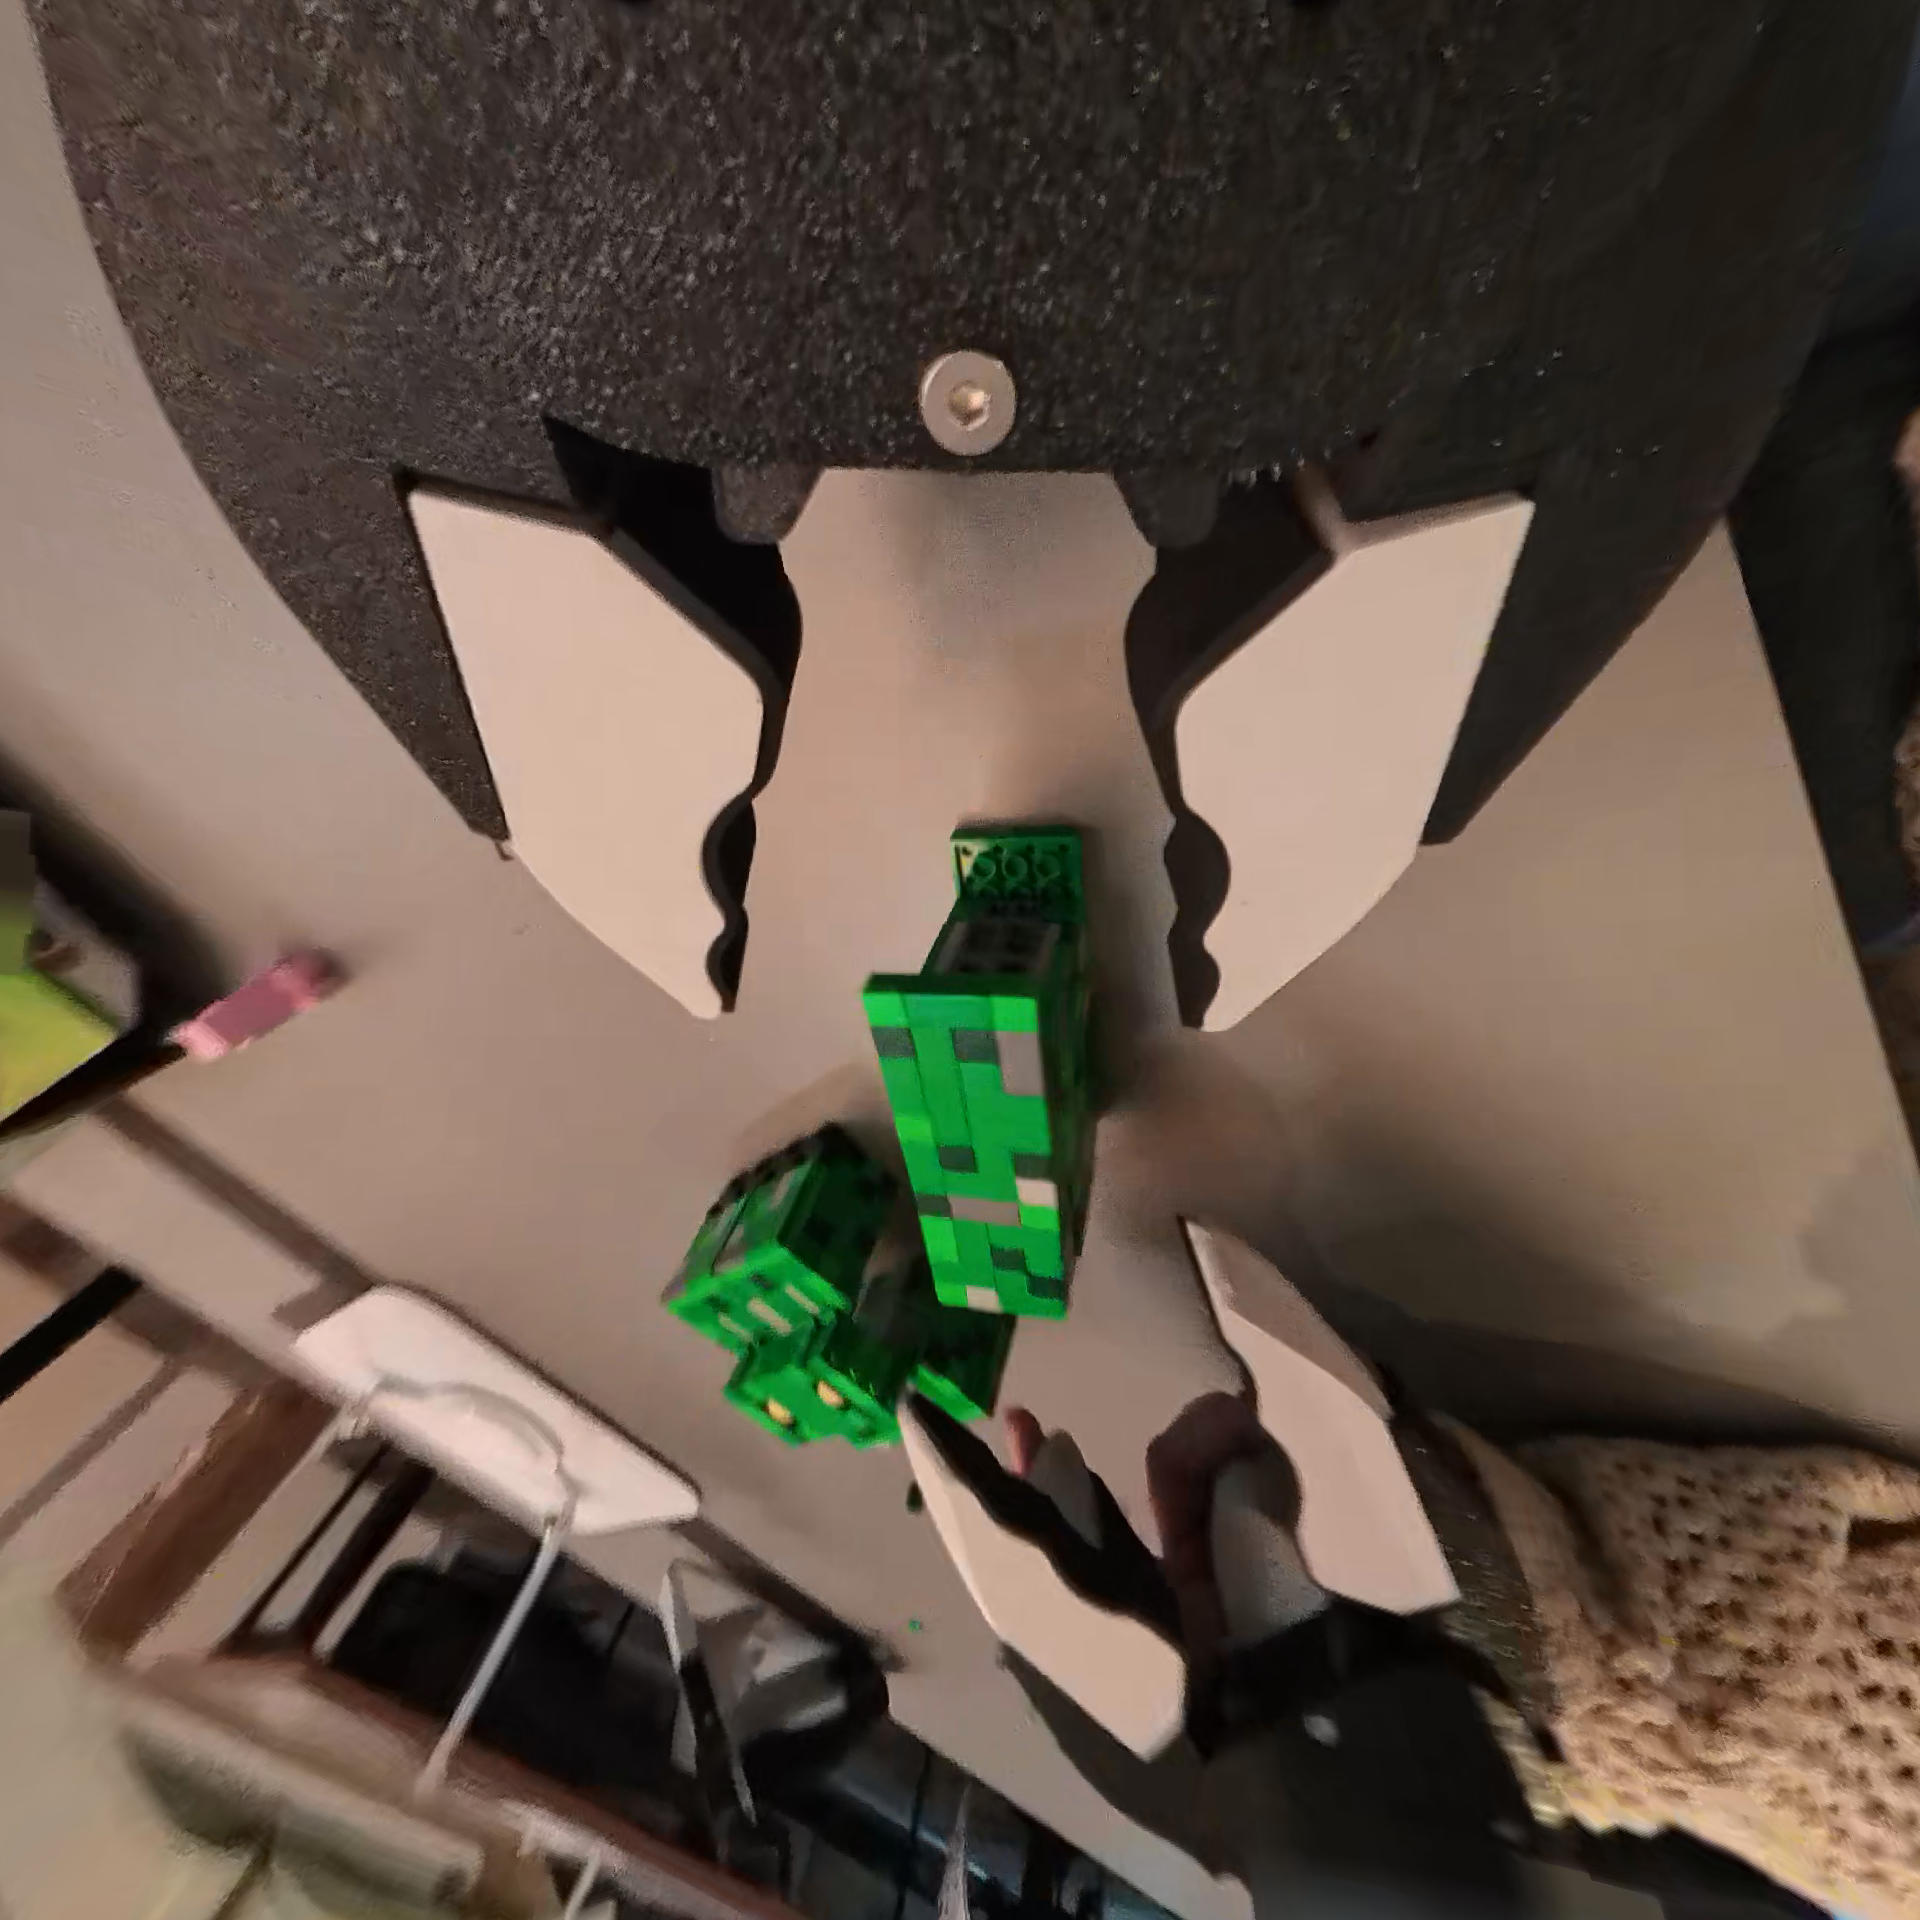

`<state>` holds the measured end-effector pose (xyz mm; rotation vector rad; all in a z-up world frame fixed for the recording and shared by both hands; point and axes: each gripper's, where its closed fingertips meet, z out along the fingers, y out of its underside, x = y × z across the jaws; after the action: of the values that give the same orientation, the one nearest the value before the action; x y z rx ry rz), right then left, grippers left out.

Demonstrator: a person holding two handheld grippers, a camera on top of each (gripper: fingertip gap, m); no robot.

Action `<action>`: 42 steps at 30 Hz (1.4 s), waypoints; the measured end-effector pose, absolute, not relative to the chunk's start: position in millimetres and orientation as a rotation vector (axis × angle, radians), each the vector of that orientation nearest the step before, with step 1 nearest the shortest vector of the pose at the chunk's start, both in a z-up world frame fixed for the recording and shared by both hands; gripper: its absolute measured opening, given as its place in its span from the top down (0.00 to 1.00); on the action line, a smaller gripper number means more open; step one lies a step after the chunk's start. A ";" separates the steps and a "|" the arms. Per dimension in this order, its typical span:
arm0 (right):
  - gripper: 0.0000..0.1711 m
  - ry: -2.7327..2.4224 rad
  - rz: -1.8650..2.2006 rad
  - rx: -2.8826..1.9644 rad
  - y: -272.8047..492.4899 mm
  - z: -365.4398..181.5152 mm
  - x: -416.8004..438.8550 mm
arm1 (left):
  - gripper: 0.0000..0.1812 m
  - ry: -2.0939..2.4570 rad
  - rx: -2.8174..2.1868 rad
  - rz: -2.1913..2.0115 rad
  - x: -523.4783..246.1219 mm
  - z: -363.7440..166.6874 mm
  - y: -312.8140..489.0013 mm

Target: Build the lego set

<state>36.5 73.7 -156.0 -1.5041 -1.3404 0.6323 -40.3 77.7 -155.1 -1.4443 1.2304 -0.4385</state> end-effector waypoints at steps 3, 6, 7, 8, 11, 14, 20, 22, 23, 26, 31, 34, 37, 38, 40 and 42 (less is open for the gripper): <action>0.53 -1.348 0.770 -1.632 76.1 -177.5 33.0 | 0.65 1.180 -1.468 -0.427 -47.5 -156.0 76.2; 0.55 -1.379 0.861 -1.726 75.0 -190.3 29.1 | 0.69 1.159 -1.525 -0.458 -50.0 -161.5 71.6; 0.58 -1.367 0.863 -1.728 77.3 -189.5 27.8 | 0.70 1.146 -1.545 -0.449 -51.6 -162.6 72.8; 0.59 -1.362 0.859 -1.741 79.3 -190.2 26.4 | 0.72 1.135 -1.569 -0.442 -53.1 -164.2 74.3; 0.60 -1.402 0.825 -1.783 79.3 -198.7 23.3 | 0.78 1.132 -1.651 -0.468 -52.3 -172.4 74.8; 0.63 -1.422 0.811 -1.771 75.8 -199.5 21.7 | 0.83 1.142 -1.671 -0.493 -47.2 -174.8 71.1; 0.59 -1.315 0.723 -1.820 85.4 -197.5 46.3 | 0.83 1.198 -1.729 -0.517 -36.1 -184.9 61.5; 0.59 -1.259 0.695 -1.801 87.4 -190.6 57.7 | 0.83 1.208 -1.724 -0.521 -34.0 -184.9 58.4; 0.59 -1.237 0.689 -1.790 87.0 -187.1 62.3 | 0.83 1.212 -1.725 -0.527 -32.5 -185.0 56.7; 0.59 -1.197 0.659 -1.772 84.9 -180.6 73.7 | 0.82 1.221 -1.723 -0.567 -23.8 -185.3 50.0; 0.58 -1.188 0.538 -1.717 82.4 -170.8 88.6 | 0.95 1.277 -1.644 -0.555 -7.5 -182.4 34.2; 0.57 -1.219 0.518 -1.635 70.8 -162.2 90.6 | 0.95 1.175 -1.478 -0.334 -21.7 -159.0 51.4; 0.57 -1.235 0.519 -1.557 58.0 -155.3 88.8 | 0.63 1.180 -1.662 -0.427 -16.7 -178.5 54.6; 0.58 -1.239 0.530 -1.542 54.0 -154.4 87.2 | 0.56 1.201 -1.724 -0.463 -12.5 -187.8 54.0; 0.58 -1.249 0.551 -1.516 47.7 -153.8 83.2 | 0.53 1.230 -1.772 -0.466 -6.5 -200.1 57.3; 0.58 -1.259 0.574 -1.497 43.1 -154.4 78.8 | 0.55 1.259 -1.782 -0.431 -2.6 -205.7 63.4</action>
<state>78.8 43.1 -154.4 -1.4971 -1.2592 0.5737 -2.6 63.4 -205.7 -1.7818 1.2585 -0.4312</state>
